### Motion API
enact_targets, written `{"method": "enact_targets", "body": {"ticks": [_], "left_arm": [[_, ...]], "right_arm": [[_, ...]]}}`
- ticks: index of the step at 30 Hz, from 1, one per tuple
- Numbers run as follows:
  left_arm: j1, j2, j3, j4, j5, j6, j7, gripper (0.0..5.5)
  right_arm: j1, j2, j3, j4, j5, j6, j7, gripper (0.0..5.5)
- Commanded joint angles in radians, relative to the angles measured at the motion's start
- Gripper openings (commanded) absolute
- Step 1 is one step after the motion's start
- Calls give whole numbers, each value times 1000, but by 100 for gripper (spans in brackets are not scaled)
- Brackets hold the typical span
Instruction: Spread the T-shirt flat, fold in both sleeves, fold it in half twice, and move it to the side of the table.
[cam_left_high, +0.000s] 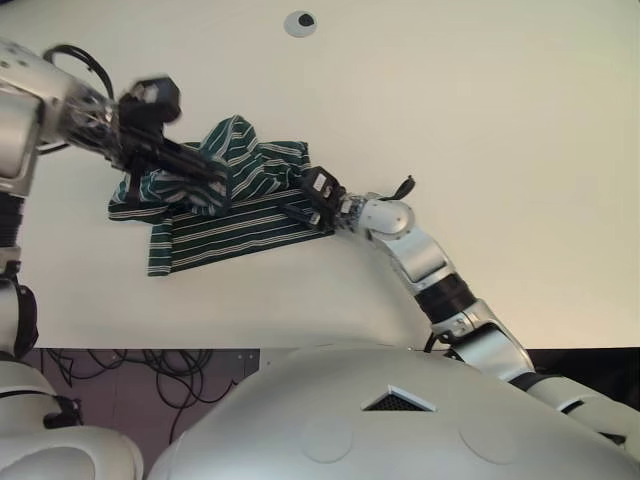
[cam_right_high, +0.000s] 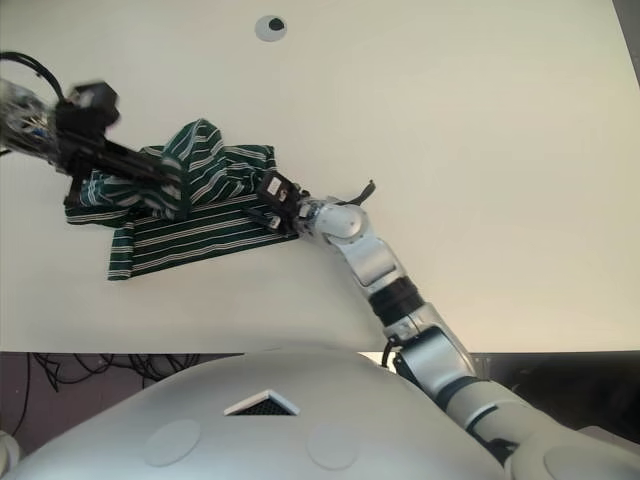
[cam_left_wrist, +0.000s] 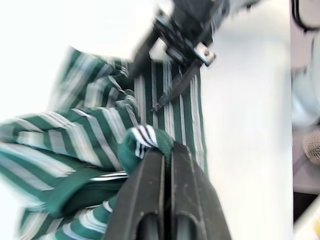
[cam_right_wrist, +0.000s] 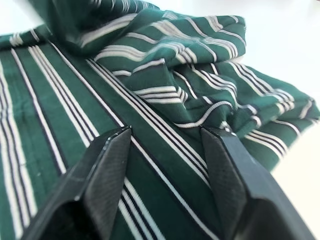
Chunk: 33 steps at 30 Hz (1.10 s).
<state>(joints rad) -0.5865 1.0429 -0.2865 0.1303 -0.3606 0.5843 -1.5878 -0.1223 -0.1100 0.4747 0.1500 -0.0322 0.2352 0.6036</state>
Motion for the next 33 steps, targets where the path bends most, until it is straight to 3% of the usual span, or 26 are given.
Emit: {"method": "enact_targets", "body": {"ticks": [1,5,10,15,17,23,26,30,33], "left_arm": [[163,-41,259,-114,-112,-25,149,2],[396,-123,423,-252,-161,-67,300,2],[613,-211,565,-368,-209,-125,392,2],[736,-236,550,-419,-188,-257,348,2],[767,-233,527,-450,-138,-328,355,2],[869,-253,424,-670,57,-623,397,2],[943,-224,358,-685,165,-749,376,2],[954,-209,282,-655,257,-788,400,2],[968,-193,241,-650,309,-799,413,0]], "right_arm": [[237,-281,-56,-227,-32,163,63,252],[414,-448,-151,-464,-6,178,100,252],[571,-550,-269,-586,53,145,114,252],[573,-525,-373,-636,198,139,136,252],[505,-487,-445,-659,345,190,152,252],[358,-545,-642,-737,769,317,282,252],[172,-569,-590,-643,730,354,271,252],[-141,-511,-356,-367,527,359,280,252],[-351,-435,-184,-80,332,217,326,289]]}}
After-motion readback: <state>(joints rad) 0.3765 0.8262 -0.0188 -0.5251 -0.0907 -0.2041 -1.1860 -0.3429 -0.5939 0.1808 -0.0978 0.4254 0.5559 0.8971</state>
